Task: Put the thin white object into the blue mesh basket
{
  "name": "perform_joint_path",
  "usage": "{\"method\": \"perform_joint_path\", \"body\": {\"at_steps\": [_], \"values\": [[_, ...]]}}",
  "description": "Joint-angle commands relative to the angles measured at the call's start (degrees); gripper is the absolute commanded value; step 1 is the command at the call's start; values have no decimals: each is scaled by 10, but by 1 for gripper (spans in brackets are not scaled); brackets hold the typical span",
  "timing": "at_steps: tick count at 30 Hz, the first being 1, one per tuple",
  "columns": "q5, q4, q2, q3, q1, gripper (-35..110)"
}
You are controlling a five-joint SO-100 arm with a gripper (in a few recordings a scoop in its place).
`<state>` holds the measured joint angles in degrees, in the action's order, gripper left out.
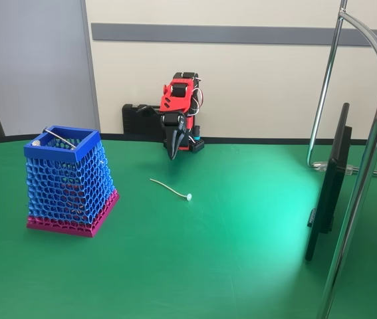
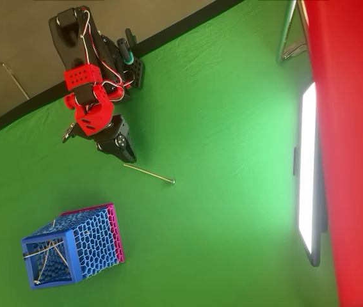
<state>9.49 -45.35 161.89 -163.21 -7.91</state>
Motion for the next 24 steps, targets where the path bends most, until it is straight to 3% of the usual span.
{"method": "perform_joint_path", "body": {"at_steps": [1, 24], "values": [[16, -11, -32, 39, 2, 1], [145, -27, -250, 164, -14, 1]]}}
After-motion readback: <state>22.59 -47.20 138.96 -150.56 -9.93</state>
